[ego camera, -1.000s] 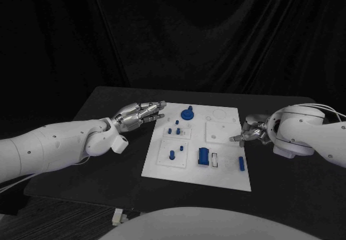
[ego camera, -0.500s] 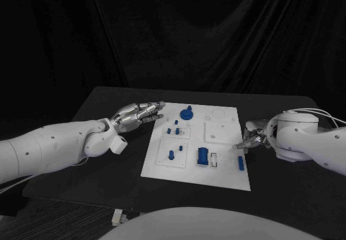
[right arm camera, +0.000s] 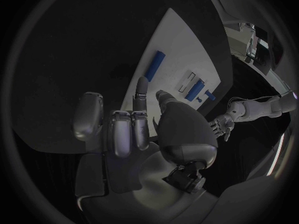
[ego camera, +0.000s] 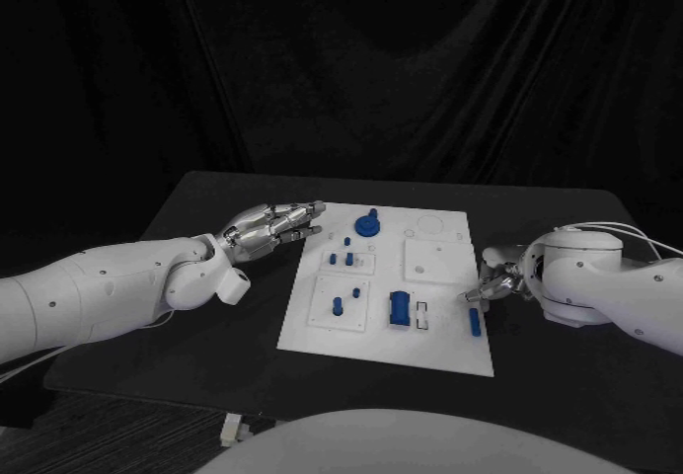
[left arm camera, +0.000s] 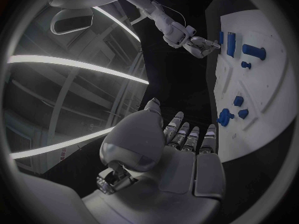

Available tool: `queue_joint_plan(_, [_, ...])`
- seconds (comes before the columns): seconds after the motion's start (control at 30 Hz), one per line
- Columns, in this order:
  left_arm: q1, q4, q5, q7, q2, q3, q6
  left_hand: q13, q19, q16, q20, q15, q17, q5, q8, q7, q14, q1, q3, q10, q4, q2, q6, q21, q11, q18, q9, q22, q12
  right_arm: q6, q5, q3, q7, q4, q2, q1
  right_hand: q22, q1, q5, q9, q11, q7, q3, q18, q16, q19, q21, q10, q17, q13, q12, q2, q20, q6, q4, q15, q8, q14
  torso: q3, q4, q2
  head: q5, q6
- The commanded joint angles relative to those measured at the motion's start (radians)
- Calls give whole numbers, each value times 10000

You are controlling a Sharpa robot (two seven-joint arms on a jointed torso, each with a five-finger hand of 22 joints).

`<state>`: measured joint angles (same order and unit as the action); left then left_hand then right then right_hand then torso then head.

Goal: Assemble the parts on the task board

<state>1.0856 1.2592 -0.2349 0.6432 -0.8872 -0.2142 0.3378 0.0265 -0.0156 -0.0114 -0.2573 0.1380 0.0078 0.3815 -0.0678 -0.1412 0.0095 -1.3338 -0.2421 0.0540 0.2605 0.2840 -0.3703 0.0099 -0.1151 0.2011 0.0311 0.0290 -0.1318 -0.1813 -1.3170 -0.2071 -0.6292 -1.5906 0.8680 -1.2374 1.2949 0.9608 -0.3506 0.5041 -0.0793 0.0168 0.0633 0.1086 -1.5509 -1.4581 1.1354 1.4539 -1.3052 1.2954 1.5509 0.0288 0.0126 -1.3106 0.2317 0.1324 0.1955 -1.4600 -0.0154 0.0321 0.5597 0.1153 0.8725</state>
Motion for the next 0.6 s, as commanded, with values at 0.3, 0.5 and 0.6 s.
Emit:
queue_joint_plan(0.3, [-18, 11, 53, 74, -4, 7, 136, 14, -59, -14, -4, 32, -8, 201, -141, -4, 54, -99, 361, -16, -16, 16, -130, 79, -74, -207, 154, 130, -257, -114, 88, 4, -179, 59, -19, 162, 1669, 230, -94, -76, 55, -129, -168, -266, -199, -10, -104, 1169, -2656, 2754, 199, -164, 6, 367, -76, -68, -271, -1108, 2, 3, -4, 22, 2])
queue_joint_plan(0.5, [-18, 14, 53, 62, -2, 7, 144, 16, -59, -19, -3, 30, -6, 201, -151, -19, 58, -105, 368, -7, -18, 15, -155, 79, -91, -204, 157, 131, -270, -244, 121, 4, -183, 76, -8, 215, 1641, 317, -218, -151, 104, -183, -178, -248, -199, 28, -212, 1169, -2656, 2754, 199, -161, -27, 504, -125, -108, -380, -1108, 0, 7, -2, 30, 2])
queue_joint_plan(0.6, [-19, 13, 53, 55, 1, 7, 148, 16, -59, -19, -3, 30, -6, 201, -151, -19, 58, -105, 368, -7, -18, 15, -155, 79, -91, -204, 157, 131, -270, -328, 126, 3, -184, 86, -1, 232, 1611, 376, -375, -227, 154, -246, -189, -229, -199, 65, -329, 1169, -2656, 2754, 199, -156, -60, 664, -162, -146, -497, -1108, -1, 11, 0, 36, 2])
